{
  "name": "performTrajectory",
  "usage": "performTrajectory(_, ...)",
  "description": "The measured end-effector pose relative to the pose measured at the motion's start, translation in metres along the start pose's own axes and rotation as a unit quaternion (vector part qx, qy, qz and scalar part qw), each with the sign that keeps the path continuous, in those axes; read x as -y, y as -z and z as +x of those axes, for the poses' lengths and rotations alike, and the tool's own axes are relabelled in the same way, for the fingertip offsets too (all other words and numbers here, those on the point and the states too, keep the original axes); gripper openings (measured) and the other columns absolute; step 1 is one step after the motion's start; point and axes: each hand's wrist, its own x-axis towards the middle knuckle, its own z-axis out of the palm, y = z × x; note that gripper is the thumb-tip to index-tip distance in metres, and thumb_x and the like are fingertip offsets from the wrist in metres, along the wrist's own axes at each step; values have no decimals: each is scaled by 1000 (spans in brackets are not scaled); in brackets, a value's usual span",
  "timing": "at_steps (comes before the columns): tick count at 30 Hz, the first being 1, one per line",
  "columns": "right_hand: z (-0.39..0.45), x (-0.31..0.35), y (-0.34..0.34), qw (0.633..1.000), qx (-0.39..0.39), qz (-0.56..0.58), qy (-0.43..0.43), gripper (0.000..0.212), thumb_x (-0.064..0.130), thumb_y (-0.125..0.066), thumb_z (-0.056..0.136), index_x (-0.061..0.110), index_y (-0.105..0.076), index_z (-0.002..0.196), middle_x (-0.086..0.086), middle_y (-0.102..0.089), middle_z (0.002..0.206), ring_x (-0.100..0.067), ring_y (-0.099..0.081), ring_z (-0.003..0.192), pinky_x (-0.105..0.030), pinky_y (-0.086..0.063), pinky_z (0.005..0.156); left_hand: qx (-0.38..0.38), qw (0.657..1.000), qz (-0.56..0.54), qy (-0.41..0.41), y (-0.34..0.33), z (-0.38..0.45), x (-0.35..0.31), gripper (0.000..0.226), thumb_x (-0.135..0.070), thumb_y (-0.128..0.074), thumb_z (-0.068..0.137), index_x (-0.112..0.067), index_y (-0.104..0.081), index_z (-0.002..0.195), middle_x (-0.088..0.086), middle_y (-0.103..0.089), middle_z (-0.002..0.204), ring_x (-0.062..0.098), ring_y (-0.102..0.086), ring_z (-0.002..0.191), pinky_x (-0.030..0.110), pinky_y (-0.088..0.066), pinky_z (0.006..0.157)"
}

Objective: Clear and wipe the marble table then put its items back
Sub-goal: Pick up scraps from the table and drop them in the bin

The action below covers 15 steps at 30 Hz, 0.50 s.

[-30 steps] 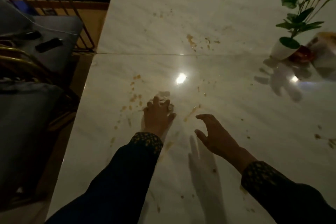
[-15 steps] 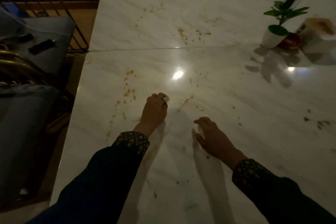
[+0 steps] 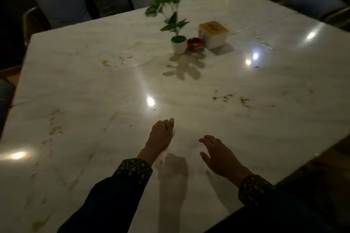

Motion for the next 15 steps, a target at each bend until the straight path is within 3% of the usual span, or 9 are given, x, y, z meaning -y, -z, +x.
performTrajectory(5, -76, -125, 43, 991, -88, 32, -92, 47, 34, -49, 98, 22, -38, 142, 1, -32, 151, -21, -38, 133, -36, -41, 105, 74, 993, 25, -85, -105, -5, -119, 33, -30, -39, 103, -11, -47, 77, 6, -47, 79, 24, -46, 76, 30, -32, 69)
performTrajectory(8, -124, -194, 66, 979, -127, 36, -159, 46, 34, -48, 98, 22, -38, 142, 0, -32, 151, -21, -36, 135, -35, -37, 107, 125, 978, 49, -160, -164, -11, -191, 31, -28, -41, 102, -9, -46, 79, 1, -40, 78, 22, -42, 73, 30, -32, 69)
performTrajectory(12, -185, -285, 96, 943, -196, 64, -260, 46, 27, -53, 96, 11, -45, 139, -11, -40, 147, -29, -37, 136, -37, -30, 111, 181, 942, 66, -276, -236, -13, -292, 22, -23, -47, 100, -7, -57, 90, 3, -45, 86, 15, -40, 75, 25, -26, 66)
performTrajectory(15, -233, -339, 101, 908, -222, 99, -342, 45, 28, -55, 95, 9, -49, 135, -13, -45, 140, -34, -45, 127, -40, -37, 106, 225, 912, 50, -339, -288, -22, -353, 14, -17, -54, 96, -7, -63, 93, 7, -52, 88, 19, -48, 79, 22, -26, 65)
